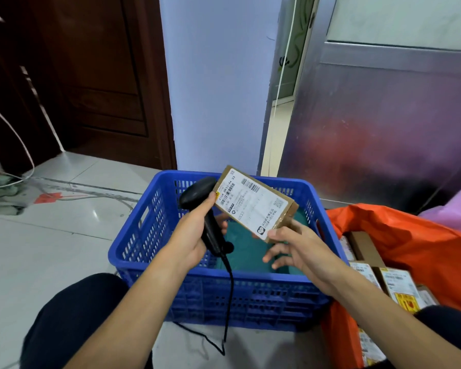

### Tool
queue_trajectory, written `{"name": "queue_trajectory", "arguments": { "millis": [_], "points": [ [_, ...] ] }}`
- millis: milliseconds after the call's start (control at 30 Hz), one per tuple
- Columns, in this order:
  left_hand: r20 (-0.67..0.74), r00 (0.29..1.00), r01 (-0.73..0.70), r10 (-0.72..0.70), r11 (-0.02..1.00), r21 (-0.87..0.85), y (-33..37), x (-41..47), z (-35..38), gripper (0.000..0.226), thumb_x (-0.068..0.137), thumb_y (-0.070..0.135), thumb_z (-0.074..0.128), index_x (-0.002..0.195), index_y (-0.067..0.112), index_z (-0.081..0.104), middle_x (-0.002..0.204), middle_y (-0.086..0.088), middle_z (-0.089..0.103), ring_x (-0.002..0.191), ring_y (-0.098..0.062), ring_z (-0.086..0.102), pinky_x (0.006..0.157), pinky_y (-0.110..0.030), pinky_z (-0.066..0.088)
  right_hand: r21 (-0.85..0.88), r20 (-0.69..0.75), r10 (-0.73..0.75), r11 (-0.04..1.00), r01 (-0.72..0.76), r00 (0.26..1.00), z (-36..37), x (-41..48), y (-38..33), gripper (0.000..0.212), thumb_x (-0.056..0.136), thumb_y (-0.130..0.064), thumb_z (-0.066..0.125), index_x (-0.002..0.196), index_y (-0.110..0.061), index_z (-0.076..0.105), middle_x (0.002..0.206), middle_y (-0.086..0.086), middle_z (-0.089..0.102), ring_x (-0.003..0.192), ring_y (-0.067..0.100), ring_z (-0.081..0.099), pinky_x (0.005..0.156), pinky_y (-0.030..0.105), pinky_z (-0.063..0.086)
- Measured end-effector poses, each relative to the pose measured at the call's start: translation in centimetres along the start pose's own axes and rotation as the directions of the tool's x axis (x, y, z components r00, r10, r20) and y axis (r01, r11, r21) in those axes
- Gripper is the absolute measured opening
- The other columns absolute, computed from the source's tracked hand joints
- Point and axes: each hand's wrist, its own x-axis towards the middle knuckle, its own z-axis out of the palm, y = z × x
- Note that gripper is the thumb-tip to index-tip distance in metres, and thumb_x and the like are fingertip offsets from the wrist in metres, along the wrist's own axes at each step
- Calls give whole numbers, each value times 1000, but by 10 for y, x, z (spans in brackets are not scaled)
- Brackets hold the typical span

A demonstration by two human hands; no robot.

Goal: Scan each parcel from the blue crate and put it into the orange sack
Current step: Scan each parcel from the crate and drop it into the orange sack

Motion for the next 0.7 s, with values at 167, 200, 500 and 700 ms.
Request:
{"name": "queue_trajectory", "arguments": {
  "millis": [167,200,500,700],
  "points": [
    [25,999,36,-34,994,-101,-5,2,6,34,98,41,69,118,14,76,83,-3,71,59,-13,55,64,-30,52,-82,28,2,997,0,1000,0,-3,2,66,68,-29,81,127,-12,57,102,7,78,83,30,74,68,38,57],
    [20,1000,11,-9,996,-90,-3,3,6,36,98,40,69,121,13,75,84,-2,72,59,-13,54,62,-29,52,-99,40,-1,995,5,999,2,-3,2,66,68,-30,82,127,-13,57,103,6,78,87,28,75,70,39,58],
    [-4,987,-158,160,979,127,14,1,-5,38,100,33,70,126,6,69,77,4,71,58,-13,51,62,-30,48,-188,13,-74,979,75,997,-7,-3,-9,63,75,-54,77,127,-24,62,114,-4,77,106,17,74,100,48,56],
    [90,979,-204,184,926,318,8,-7,-1,34,95,38,75,117,12,74,85,-2,72,60,-15,53,67,-34,46,-178,41,-36,983,42,999,2,-8,-8,77,66,-57,85,130,-23,61,116,-8,77,108,13,73,101,40,55]
  ]
}}
